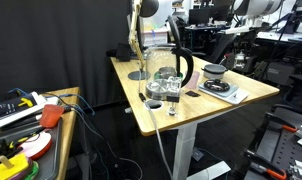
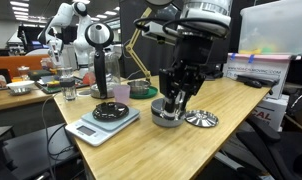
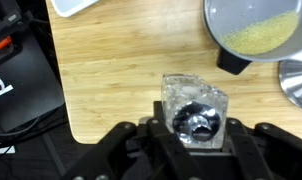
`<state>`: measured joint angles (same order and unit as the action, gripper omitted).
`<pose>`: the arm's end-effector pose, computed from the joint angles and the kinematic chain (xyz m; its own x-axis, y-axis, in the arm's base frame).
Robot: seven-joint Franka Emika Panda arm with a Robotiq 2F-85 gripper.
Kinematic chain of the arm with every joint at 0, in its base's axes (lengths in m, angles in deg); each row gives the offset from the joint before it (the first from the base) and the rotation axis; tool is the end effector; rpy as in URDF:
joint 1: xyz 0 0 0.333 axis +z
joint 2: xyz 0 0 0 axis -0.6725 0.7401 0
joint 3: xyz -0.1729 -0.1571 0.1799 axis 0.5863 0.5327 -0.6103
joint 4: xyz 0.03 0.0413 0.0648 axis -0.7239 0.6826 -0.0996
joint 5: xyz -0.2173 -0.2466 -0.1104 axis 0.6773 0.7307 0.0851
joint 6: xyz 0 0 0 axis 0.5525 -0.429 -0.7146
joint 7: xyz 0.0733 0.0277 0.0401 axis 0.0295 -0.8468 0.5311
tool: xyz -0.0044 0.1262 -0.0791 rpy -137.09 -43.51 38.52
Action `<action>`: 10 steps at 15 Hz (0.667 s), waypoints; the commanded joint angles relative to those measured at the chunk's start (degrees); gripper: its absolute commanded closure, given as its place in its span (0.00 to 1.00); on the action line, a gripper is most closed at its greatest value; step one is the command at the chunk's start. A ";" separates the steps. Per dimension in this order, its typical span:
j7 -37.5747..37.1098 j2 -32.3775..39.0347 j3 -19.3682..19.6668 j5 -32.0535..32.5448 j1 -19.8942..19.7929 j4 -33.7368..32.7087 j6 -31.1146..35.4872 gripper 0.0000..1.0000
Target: Place the glass bottle between the plate and the gray pot
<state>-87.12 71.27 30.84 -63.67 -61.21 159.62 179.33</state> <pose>0.3963 -0.3424 0.2500 -0.4277 -0.8985 -0.0992 -0.8978 0.4095 0.1621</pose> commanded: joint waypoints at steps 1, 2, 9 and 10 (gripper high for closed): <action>1.60 -3.85 -1.79 -1.38 0.17 -0.03 -0.03 0.82; 1.41 -4.11 -2.31 -0.73 0.68 -0.42 0.28 0.82; 4.23 -5.25 -4.76 3.84 3.62 0.40 0.57 0.82; 2.18 -4.25 -4.65 2.71 3.51 -0.54 0.09 0.82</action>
<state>-84.91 66.95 26.28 -60.95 -57.55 159.28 179.59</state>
